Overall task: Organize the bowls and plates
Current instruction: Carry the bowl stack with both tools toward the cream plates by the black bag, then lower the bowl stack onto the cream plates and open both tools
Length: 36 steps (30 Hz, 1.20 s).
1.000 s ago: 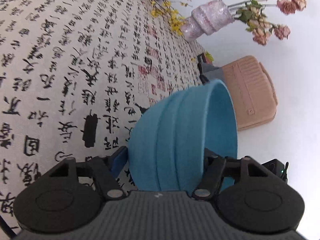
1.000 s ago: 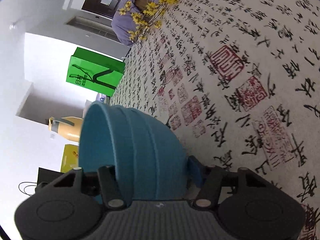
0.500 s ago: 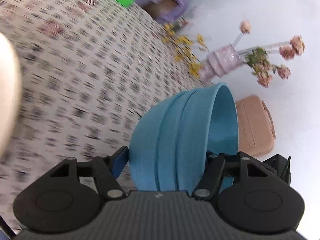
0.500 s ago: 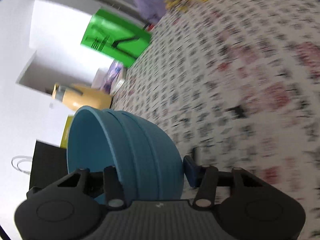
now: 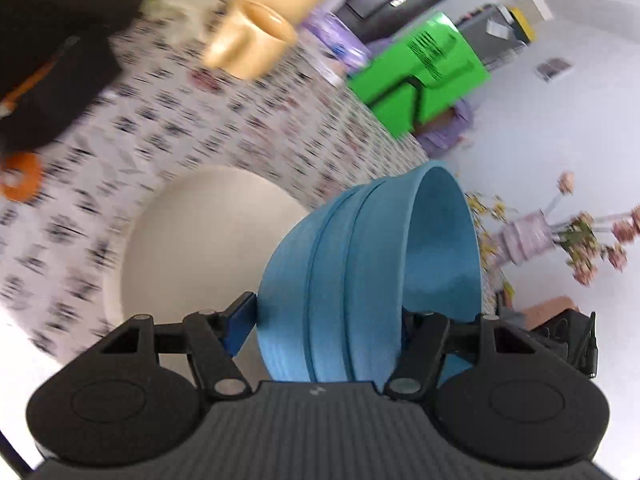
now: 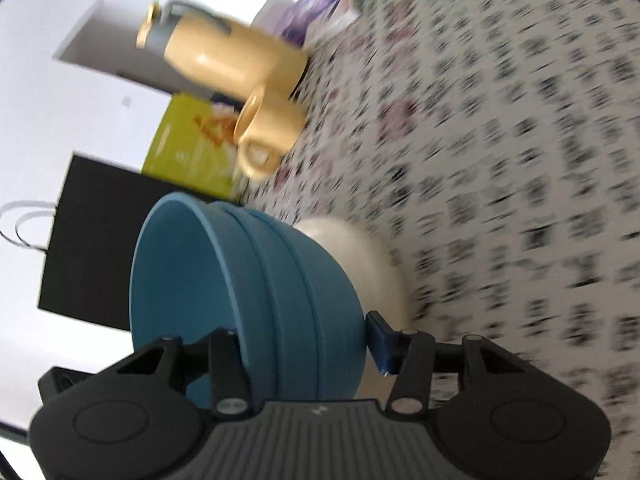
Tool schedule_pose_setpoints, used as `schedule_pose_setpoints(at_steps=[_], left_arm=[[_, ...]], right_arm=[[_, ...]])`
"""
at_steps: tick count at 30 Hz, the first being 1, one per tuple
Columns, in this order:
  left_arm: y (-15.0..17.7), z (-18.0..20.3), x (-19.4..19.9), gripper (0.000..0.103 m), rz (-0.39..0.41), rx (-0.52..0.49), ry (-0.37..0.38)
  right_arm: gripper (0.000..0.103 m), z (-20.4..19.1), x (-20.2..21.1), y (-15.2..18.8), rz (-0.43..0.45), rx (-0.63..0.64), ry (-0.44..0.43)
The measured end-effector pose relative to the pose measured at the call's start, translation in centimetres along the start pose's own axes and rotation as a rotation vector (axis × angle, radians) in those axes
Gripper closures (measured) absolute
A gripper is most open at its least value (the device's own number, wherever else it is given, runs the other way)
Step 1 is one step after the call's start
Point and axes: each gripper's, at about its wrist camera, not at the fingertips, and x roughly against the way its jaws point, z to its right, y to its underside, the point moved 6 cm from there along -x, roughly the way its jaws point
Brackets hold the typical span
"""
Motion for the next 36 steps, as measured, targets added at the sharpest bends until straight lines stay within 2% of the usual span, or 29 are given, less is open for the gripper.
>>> schedule_pose_setpoints(at_steps=[5, 11, 16, 18, 19, 21, 23, 26, 30, 32, 34, 36], left_arm=[[-1.1, -3.3, 0.9, 0.038, -0.007, 0.032, -0.013], [-1.2, -4.7, 0.2, 0.039, -0.035, 0.023, 0.003], [-1.7, -4.5, -0.1, 0.036, -0.032, -0.011, 0.002], [-1.9, -4.2, 0.2, 0.035, -0.015, -0.042, -0.001], [-1.9, -4.1, 0.4, 0.034, -0.003, -0.068, -0.014], [-1.8, -3.7, 0.8, 0.033, 0.026, -0.123, -0.052], [-1.6, -3.5, 1.5, 0.032, 0.067, -0.170, -0.105], [-1.1, -2.4, 3.0, 0.025, 0.141, -0.282, -0.132], [0.6, 0.3, 5.6, 0.012, 0.358, -0.569, -0.236], [1.6, 1.4, 6.6, 0.007, 0.442, -0.646, -0.269], [2.5, 2.4, 7.4, 0.004, 0.507, -0.683, -0.258], [3.5, 3.3, 8.0, 0.001, 0.569, -0.712, -0.245]], right_arm=[[0.055, -1.4, -3.0, 1.4, -0.046, 0.000, 0.030], [0.054, -1.6, -3.7, 2.0, -0.031, -0.011, 0.064], [0.050, -1.5, -3.9, 1.8, 0.021, -0.022, 0.074], [0.049, -2.0, -3.5, 1.7, 0.059, 0.018, 0.102], [0.044, -2.3, -3.1, 1.7, 0.083, 0.041, 0.109], [0.042, -3.0, -2.0, 1.9, 0.126, 0.092, 0.117], [0.039, -3.6, -0.6, 2.3, 0.179, 0.145, 0.137], [0.036, -4.4, 1.5, 3.4, 0.262, 0.216, 0.179], [0.022, -4.9, 5.3, 5.6, 0.399, 0.312, 0.249], [0.020, -4.8, 7.1, 6.5, 0.463, 0.341, 0.284], [0.018, -4.3, 8.8, 7.4, 0.546, 0.384, 0.357], [0.013, -3.7, 10.4, 8.5, 0.686, 0.456, 0.503]])
